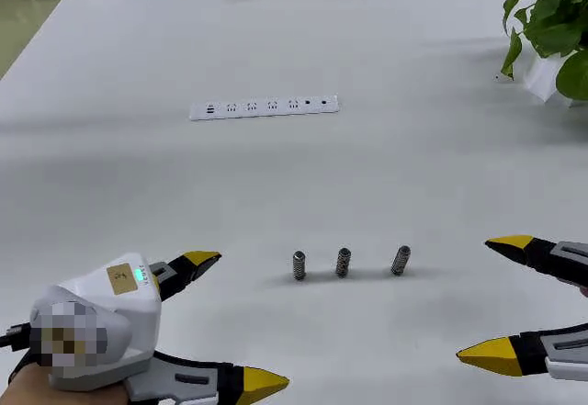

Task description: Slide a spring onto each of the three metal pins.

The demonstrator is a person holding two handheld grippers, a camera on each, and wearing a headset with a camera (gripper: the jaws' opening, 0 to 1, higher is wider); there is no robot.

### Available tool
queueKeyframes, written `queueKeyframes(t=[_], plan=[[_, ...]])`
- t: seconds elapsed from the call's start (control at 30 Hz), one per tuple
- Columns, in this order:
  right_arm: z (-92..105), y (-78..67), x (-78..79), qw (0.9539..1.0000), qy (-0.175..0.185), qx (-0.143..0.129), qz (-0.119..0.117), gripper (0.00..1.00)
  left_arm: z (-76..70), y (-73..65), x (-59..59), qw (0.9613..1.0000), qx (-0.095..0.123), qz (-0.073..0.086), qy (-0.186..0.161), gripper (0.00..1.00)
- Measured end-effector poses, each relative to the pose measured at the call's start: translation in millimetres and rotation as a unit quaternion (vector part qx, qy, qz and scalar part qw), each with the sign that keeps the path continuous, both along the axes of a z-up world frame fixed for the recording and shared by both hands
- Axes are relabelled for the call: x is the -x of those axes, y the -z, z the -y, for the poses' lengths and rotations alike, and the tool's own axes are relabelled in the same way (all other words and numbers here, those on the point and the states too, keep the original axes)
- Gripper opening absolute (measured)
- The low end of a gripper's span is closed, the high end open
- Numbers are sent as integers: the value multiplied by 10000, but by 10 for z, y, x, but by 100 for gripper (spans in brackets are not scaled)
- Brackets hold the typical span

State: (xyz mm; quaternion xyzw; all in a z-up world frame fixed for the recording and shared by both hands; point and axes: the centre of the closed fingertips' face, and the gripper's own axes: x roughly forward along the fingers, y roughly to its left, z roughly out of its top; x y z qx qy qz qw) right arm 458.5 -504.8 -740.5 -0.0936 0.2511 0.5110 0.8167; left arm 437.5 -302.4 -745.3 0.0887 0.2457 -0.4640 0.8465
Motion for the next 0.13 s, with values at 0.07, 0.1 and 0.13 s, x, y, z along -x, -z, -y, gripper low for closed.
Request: queueKeyframes(t=[0.07, 0.1, 0.13], plan=[[-2, 5, -1, 10000, 2, 5, -11, 92, 1, 0, 2, 10000, 12, 2, 0, 100], [-2, 5, -2, 10000, 2, 5, -11, 92, 2, 1, 4, 10000, 19, -4, -1, 100], [-4, 7, -3, 10000, 0, 8, -13, 92, 1, 5, 4, 10000, 25, -10, -3, 100]])
